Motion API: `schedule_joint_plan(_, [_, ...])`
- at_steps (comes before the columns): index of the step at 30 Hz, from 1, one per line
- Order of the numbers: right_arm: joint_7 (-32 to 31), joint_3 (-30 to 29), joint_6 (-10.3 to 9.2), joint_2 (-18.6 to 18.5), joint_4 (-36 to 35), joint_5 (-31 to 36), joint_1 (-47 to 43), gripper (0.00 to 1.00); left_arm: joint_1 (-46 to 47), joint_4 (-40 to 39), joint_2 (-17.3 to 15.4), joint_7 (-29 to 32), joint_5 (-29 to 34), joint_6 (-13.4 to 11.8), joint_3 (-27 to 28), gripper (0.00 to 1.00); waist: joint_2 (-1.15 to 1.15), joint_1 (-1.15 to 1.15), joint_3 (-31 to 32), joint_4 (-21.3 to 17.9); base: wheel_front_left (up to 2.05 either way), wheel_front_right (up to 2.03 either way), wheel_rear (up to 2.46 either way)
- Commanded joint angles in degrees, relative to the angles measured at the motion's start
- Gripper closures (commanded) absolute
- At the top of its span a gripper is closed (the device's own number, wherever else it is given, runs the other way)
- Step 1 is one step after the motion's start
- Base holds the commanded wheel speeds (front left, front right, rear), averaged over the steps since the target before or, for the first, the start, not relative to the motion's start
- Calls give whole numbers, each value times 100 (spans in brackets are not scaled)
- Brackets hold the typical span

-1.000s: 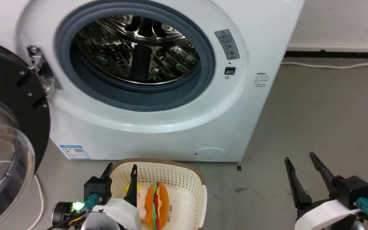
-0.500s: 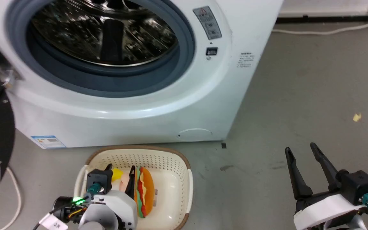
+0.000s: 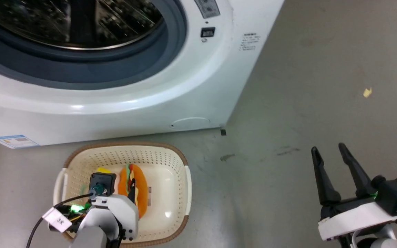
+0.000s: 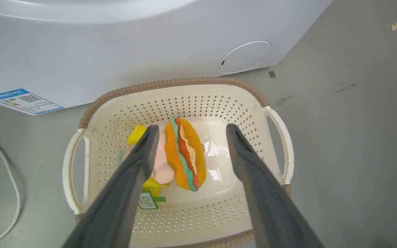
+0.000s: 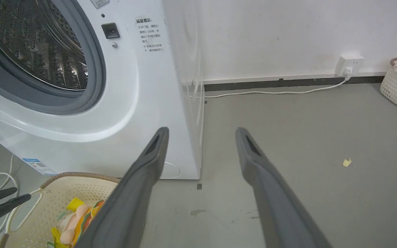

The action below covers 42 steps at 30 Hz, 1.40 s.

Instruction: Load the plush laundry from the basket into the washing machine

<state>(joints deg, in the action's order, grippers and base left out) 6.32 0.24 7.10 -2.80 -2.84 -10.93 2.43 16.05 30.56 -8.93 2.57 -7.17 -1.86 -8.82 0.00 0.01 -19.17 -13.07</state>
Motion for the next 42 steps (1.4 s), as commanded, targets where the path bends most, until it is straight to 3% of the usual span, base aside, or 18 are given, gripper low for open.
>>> schedule_joint_plan(1, [67, -7, 18, -4, -52, -79, 97, 0, 143, 124, -53, 20, -33, -26, -46, 0, 0, -1, -111, -81, 0, 0, 0])
schedule_joint_plan(42, [556, 244, 31, -7, -514, -1286, 389, 0, 2224, 2613, -975, 820, -582, -298, -940, 0, 0, -1, -2154, -892, 1, 1, 1])
